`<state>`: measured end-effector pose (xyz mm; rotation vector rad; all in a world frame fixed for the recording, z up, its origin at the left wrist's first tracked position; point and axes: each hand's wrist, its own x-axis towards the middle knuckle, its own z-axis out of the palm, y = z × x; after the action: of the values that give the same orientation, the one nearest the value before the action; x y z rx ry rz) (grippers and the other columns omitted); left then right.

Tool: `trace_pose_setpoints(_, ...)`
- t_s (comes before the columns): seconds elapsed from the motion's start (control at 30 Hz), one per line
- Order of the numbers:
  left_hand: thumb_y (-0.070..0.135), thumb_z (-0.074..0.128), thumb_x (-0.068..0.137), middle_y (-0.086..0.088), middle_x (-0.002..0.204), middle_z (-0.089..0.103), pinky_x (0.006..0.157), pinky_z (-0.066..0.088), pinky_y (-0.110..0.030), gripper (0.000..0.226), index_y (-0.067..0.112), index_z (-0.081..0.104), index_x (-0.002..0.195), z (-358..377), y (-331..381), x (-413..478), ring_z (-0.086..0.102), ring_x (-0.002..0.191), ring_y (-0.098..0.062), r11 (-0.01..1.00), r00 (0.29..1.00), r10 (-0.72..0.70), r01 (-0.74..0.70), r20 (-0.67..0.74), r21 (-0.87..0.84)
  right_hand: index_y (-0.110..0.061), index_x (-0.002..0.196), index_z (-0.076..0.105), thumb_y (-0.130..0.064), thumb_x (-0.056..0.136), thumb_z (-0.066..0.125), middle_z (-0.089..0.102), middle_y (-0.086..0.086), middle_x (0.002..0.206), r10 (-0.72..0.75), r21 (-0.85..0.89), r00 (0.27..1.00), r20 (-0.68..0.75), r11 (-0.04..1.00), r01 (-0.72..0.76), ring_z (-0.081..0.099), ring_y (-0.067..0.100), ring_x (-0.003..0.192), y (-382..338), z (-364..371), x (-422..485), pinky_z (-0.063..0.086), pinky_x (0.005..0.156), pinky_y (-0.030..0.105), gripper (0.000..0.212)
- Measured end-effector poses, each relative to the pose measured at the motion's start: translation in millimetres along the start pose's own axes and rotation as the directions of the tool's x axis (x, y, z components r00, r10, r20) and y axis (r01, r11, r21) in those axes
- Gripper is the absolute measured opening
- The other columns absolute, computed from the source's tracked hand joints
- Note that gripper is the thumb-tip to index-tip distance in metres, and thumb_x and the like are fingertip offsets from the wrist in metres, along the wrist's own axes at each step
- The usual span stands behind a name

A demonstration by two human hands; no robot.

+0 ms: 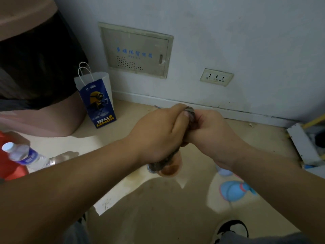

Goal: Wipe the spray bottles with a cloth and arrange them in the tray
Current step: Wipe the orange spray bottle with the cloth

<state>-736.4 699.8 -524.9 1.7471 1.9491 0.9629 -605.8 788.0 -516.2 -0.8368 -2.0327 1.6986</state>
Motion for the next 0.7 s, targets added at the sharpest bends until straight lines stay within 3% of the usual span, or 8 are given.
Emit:
trace_pose_setpoints(0.07,0.043,0.026,0.104,0.006,0.085,0.066,0.072,0.052,-0.042,0.032,0.028,0.055,0.104,4,3,-4,0.062,0.077,-0.024,0.989,0.993,0.086,-0.075,-0.083,0.127,-0.010,0.073,0.068,0.027,0.075,0.057,0.063,-0.006,0.057,0.002,-0.004,1.000,-0.007,1.000,-0.002,0.057,0.005,0.055,1,1,-1,0.047,0.054,0.019,0.039)
trace_pose_setpoints(0.13,0.041,0.027,0.106,0.004,0.082,0.063,0.069,0.049,-0.040,0.035,0.023,0.056,0.101,7,-7,-5,0.060,0.074,-0.023,0.994,0.988,0.108,-0.104,-0.112,0.045,-0.010,0.074,0.065,0.026,0.078,0.058,0.063,-0.007,0.057,0.011,0.012,1.000,-0.005,1.000,-0.011,0.058,0.005,0.054,1,3,-3,0.048,0.054,0.017,0.037)
trace_pose_setpoints(0.23,0.032,0.031,0.111,0.001,0.079,0.061,0.071,0.046,-0.035,0.039,0.012,0.058,0.091,4,-27,3,0.059,0.074,-0.014,0.964,0.980,-0.181,0.159,-0.086,-0.214,-0.013,0.071,0.063,0.018,0.081,0.070,0.070,0.005,0.066,0.039,0.066,0.998,-0.054,0.997,-0.035,0.064,0.015,0.059,0,-2,-1,0.053,0.058,0.028,0.033)
trace_pose_setpoints(0.33,0.030,0.031,0.110,-0.016,0.094,0.067,0.091,0.054,-0.044,0.044,0.002,0.061,0.095,7,-33,7,0.065,0.094,-0.031,0.842,0.901,-0.433,0.416,0.029,-0.343,-0.015,0.072,0.064,0.011,0.080,0.076,0.075,0.015,0.075,0.054,0.056,0.995,-0.088,0.997,-0.049,0.066,0.022,0.062,1,-11,0,0.054,0.062,0.036,0.029)
trace_pose_setpoints(0.47,0.027,0.034,0.108,0.004,0.075,0.060,0.067,0.042,-0.033,0.033,0.025,0.052,0.080,21,7,-7,0.058,0.074,-0.019,0.967,0.972,-0.221,0.208,-0.077,-0.144,0.002,0.080,0.065,0.020,0.074,0.069,0.069,0.017,0.073,0.037,-0.036,0.999,-0.032,0.999,-0.038,0.062,0.016,0.067,10,-7,-7,0.050,0.062,0.034,0.020)
trace_pose_setpoints(0.57,0.037,0.030,0.106,0.008,0.071,0.056,0.063,0.039,-0.035,0.031,0.028,0.048,0.082,23,10,-10,0.054,0.068,-0.016,0.998,0.986,-0.050,0.045,-0.159,-0.037,0.008,0.093,0.067,0.017,0.071,0.068,0.071,0.029,0.088,0.007,-0.037,1.000,-0.024,0.999,-0.008,0.064,0.021,0.079,13,-4,-9,0.055,0.071,0.050,0.023)
trace_pose_setpoints(0.63,0.040,0.029,0.103,0.004,0.074,0.059,0.066,0.045,-0.038,0.033,0.025,0.051,0.083,17,-8,-6,0.056,0.070,-0.020,0.993,0.989,-0.069,0.055,-0.128,-0.105,0.009,0.095,0.066,0.021,0.075,0.070,0.072,0.027,0.087,0.000,0.004,0.999,-0.042,1.000,0.001,0.067,0.021,0.078,13,-6,-9,0.058,0.074,0.050,0.023)
trace_pose_setpoints(0.7,0.038,0.031,0.104,-0.003,0.077,0.061,0.072,0.051,-0.042,0.039,0.017,0.056,0.084,14,-21,-5,0.058,0.075,-0.025,0.944,0.975,-0.211,0.185,-0.069,-0.274,0.006,0.091,0.066,0.020,0.077,0.073,0.075,0.015,0.082,0.008,0.029,0.997,-0.076,1.000,-0.006,0.070,0.016,0.074,12,-10,-11,0.059,0.067,0.032,0.020)
